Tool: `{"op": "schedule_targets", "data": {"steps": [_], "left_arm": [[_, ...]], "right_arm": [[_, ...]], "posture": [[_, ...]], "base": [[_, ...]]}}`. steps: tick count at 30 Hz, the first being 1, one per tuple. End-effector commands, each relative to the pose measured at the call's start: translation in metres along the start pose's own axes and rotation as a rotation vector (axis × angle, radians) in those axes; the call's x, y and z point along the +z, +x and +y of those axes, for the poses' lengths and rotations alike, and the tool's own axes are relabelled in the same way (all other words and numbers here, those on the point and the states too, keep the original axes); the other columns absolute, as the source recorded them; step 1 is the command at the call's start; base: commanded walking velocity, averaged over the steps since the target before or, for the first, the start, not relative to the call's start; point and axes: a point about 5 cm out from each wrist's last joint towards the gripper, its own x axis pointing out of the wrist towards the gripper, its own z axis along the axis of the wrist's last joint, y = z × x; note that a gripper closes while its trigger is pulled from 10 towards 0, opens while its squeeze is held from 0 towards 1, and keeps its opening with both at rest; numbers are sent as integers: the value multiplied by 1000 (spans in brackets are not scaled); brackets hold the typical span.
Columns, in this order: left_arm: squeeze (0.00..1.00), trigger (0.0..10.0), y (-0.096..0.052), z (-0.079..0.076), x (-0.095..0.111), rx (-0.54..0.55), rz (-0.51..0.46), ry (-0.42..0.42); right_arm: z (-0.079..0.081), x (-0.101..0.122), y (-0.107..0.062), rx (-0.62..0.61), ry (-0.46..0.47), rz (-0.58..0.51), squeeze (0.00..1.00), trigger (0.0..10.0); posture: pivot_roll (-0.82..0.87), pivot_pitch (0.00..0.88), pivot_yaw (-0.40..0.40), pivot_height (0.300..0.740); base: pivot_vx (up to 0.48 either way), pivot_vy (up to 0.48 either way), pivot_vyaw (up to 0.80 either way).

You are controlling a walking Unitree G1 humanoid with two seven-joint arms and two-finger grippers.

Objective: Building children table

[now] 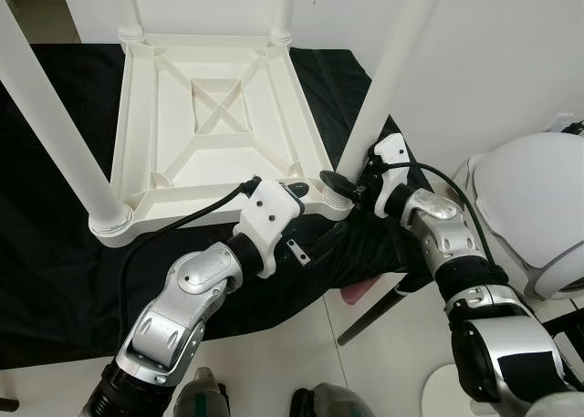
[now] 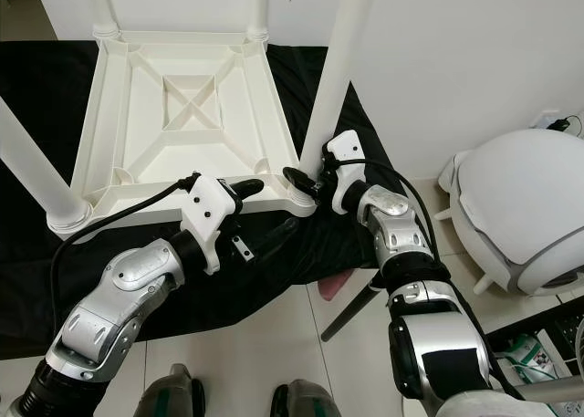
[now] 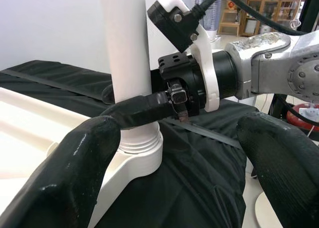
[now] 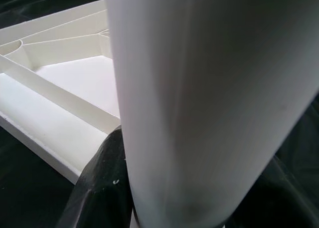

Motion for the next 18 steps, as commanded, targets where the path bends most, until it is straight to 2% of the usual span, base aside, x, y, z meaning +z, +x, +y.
{"op": "schedule_targets", "data": {"steps": [1, 7, 9, 10, 11, 12, 15, 18], "left_arm": [[0, 10000, 0, 0, -2, 4, 9, -3], [0, 10000, 0, -3, -3, -2, 10, -9], [0, 10000, 0, -3, -3, -4, 10, -11], [0, 10000, 0, -3, -3, -4, 10, -11], [0, 10000, 0, -4, -3, -5, 10, -13], [0, 10000, 0, -4, -3, -5, 10, -13], [0, 10000, 1, -5, -4, -8, 11, -18], [0, 10000, 1, -7, -5, -14, 10, -22]], "right_arm": [[0, -2, -2, -64, -11, 4, 0, 10000], [6, -3, 0, -231, 29, -1, 0, 10000], [12, -2, 1, -358, 100, 1, 0, 10000], [12, -2, 1, -358, 100, 1, 0, 10000], [18, -1, 2, -452, 133, 6, 0, 10000], [18, -1, 2, -452, 133, 6, 0, 10000], [35, 4, 7, -591, 169, -6, 0, 10000], [50, 5, 14, -627, 198, -8, 0, 10000]], "posture": [[23, 13, -81, 740], [20, 15, -83, 740], [18, 16, -87, 740], [18, 16, -87, 740], [19, 17, -89, 740], [19, 17, -89, 740], [15, 15, -92, 740], [15, 15, -92, 740]], "base": [[0, 0, 0], [0, 0, 0], [0, 0, 0], [0, 0, 0], [0, 0, 0], [0, 0, 0], [0, 0, 0], [0, 0, 0]]}}
